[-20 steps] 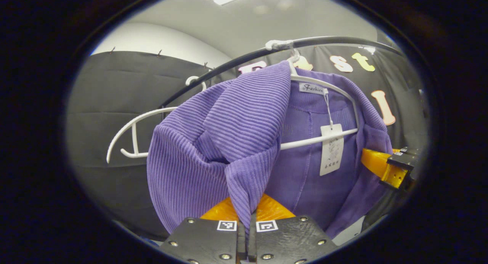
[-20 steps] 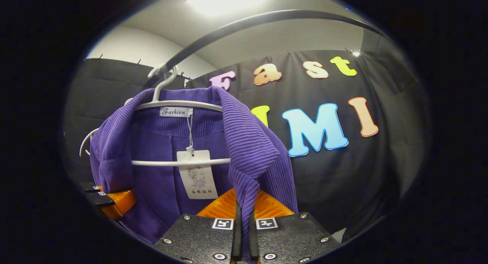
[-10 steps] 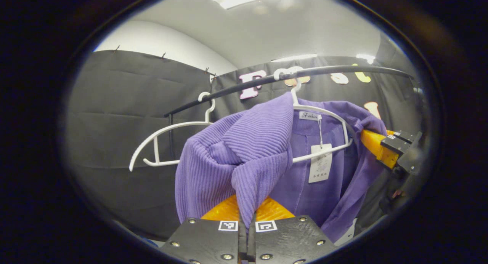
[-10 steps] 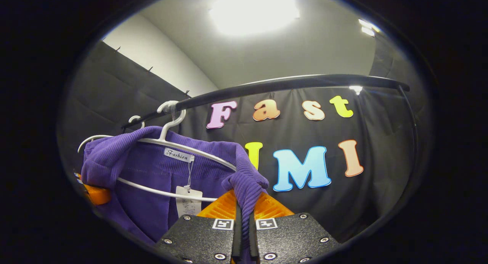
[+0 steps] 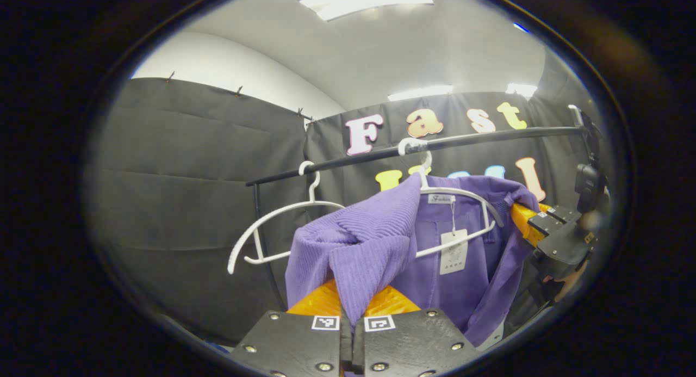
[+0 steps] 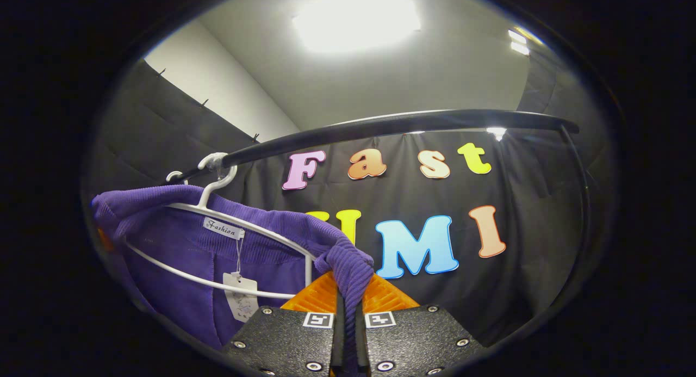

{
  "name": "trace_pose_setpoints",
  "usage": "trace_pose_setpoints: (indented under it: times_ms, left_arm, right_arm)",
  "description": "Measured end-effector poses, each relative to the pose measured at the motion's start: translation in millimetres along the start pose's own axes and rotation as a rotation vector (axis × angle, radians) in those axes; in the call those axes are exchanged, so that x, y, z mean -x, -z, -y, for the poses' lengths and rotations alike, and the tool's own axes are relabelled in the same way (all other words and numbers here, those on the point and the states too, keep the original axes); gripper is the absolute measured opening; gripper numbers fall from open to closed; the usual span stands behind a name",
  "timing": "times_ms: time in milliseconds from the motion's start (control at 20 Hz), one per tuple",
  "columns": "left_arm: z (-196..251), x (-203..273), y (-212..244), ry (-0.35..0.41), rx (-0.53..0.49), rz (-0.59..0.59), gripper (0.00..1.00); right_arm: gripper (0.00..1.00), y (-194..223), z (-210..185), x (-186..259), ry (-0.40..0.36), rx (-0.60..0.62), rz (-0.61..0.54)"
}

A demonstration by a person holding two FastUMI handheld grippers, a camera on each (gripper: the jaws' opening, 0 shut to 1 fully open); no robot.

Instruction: Grasp the clothes on the hanger with both hands and then place them into the laundry hamper below.

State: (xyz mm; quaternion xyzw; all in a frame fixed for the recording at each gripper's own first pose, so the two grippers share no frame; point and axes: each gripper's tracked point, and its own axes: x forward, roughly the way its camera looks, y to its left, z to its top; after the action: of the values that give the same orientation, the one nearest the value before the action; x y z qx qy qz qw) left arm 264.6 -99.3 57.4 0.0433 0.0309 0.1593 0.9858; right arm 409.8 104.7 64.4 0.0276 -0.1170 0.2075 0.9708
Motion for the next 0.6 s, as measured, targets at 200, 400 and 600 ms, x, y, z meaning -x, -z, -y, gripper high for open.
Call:
trace_pose_setpoints:
  times_ms: [200,400,600]
  left_arm:
    - [-3,1,-8,0.053,0.071,-0.036,0.01]
    - [-21,-1,-12,0.054,0.140,-0.062,0.01]
    - [-47,-2,-32,0.043,0.162,-0.035,0.01]
  right_arm:
    - [0.07,-7,6,5,0.006,0.019,0.006]
    - [0.07,-8,9,-4,0.002,0.050,0.023]
    - [0.07,-9,12,-13,0.000,0.075,0.037]
